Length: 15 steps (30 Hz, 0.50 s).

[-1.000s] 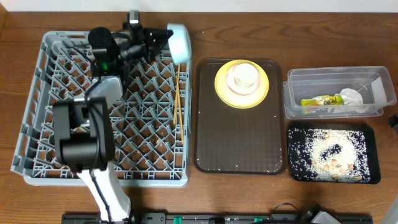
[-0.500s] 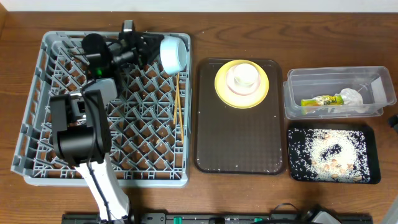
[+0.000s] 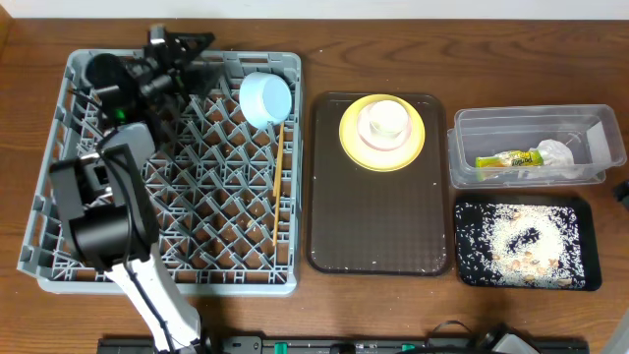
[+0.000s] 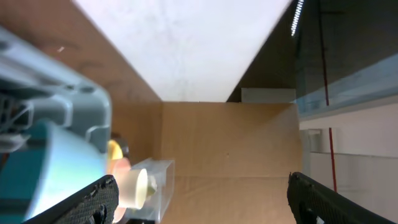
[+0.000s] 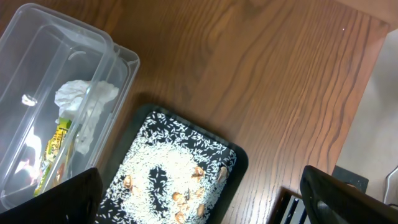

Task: Sort waste into correct bins and load items into the dishwasher rack
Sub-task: 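Lower the bowl into the back of the dish rack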

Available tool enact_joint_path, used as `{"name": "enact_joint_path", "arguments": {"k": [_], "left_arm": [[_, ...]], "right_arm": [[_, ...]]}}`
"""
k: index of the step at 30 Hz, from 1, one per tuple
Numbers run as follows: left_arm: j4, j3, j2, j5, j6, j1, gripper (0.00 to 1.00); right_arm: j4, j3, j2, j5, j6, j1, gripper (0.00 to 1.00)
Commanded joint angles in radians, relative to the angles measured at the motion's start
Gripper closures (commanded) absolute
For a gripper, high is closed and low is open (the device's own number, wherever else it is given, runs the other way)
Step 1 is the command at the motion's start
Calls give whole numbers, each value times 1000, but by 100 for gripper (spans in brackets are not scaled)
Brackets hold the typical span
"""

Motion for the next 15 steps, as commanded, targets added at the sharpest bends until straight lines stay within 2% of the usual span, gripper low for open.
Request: {"name": "enact_joint_path", "arguments": {"k": [1, 6, 8, 12, 15], "left_arm": [[13, 47, -131, -30, 1, 1, 11], [7, 47, -278, -84, 66, -24, 12], [-48, 50, -338, -103, 105, -44, 12], [-351, 51, -460, -194, 280, -97, 12], [-655, 65, -553, -343, 486, -155, 12]], "right_arm": [[-2, 3, -3, 3, 0, -11, 1], [-2, 3, -3, 3, 0, -11, 1], [-2, 3, -3, 3, 0, -11, 1], [-2, 3, -3, 3, 0, -11, 1], [-2, 3, -3, 3, 0, -11, 1]]}}
